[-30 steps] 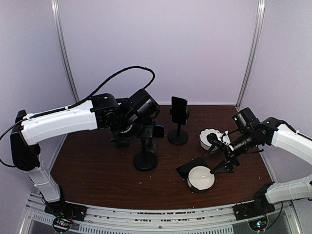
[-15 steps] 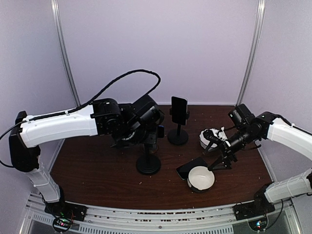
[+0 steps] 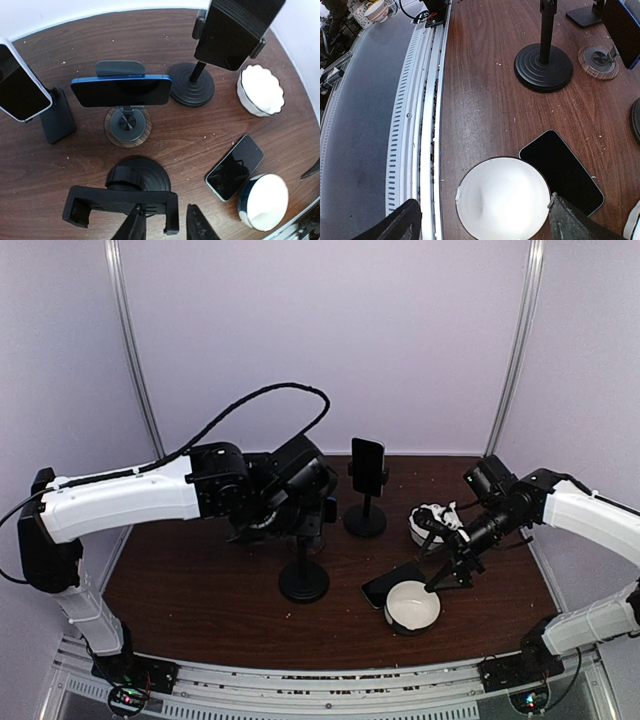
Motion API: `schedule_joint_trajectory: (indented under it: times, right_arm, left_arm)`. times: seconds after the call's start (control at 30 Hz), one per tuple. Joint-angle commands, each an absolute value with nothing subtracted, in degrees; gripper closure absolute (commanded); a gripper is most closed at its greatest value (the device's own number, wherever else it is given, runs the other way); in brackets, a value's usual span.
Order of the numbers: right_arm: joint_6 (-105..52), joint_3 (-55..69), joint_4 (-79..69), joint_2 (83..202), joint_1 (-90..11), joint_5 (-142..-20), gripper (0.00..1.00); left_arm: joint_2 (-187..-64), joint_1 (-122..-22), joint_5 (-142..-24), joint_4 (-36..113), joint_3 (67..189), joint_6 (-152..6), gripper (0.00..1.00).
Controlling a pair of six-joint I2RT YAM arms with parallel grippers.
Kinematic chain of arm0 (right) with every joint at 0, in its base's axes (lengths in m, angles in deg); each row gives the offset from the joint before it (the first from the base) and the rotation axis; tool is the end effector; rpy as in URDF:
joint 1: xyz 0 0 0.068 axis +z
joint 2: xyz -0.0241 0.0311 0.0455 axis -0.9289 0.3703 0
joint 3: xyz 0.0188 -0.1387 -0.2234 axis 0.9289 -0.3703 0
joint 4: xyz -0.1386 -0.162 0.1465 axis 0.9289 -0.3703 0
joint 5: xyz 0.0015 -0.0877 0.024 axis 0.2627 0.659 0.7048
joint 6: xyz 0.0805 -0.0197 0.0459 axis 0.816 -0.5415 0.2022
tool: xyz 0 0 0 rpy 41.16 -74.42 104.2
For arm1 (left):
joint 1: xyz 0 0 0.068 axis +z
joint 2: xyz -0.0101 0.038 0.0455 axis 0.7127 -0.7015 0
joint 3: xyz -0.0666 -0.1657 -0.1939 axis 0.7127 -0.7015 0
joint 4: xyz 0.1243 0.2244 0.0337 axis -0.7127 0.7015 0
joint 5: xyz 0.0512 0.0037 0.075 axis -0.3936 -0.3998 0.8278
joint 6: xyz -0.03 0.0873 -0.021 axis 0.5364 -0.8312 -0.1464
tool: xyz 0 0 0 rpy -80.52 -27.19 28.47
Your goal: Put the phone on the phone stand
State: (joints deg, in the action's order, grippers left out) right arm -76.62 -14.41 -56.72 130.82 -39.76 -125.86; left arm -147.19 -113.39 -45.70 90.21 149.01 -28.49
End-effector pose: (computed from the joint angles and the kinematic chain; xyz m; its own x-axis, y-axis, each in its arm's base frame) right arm 0.1688 0.1689 0.2302 -0.2084 -0.5869 -0.7824 -0.9631 -0.0160 0.2685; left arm 0.1838 -0.3422 0.2866 -0.7524 -0.0671 -0.6553 0.1422 0.9548 -0.2611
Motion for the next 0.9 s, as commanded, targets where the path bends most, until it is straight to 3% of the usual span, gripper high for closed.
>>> schedule_joint_trajectory:
  times: [0.0,0.2,0.3,0.37,0.4,0.67,0.87]
  right_arm:
    - [-74.85,-9.89,-58.73,133.11,-39.44,-124.03,0.09]
    - [-86.72,1.9,-70.06,140.18,-39.9,-114.59,0.09]
    - [-93.12,9.27,-75.2,145.43,-40.21,-110.01,0.09]
    - [-96.33,14.37,-78.9,149.58,-40.25,-107.5,0.1]
    - [-97.58,16.46,-80.36,151.44,-40.23,-106.6,0.1]
    - [-104.45,19.82,-78.54,158.32,-39.37,-96.87,0.1]
    - [-107.16,14.63,-70.24,159.66,-37.18,-86.79,0.0]
  left_arm:
    - [-145.87,-113.3,-45.94,86.94,149.3,-31.11,0.59]
    - [-142.44,-113.39,-47.26,85.02,147.81,-38.2,0.49]
    - [-139.85,-113.35,-49.11,80.98,146.14,-45.07,0.36]
    - [-137.67,-113.39,-50.51,76.63,143.23,-48.9,0.11]
    - [-136.75,-113.37,-50.75,74.54,141.61,-50.0,0.03]
    - [-131.92,-113.35,-45.22,70.79,137.59,-55.56,0.02]
    - [-125.37,-113.28,-43.57,63.27,131.31,-60.07,0.02]
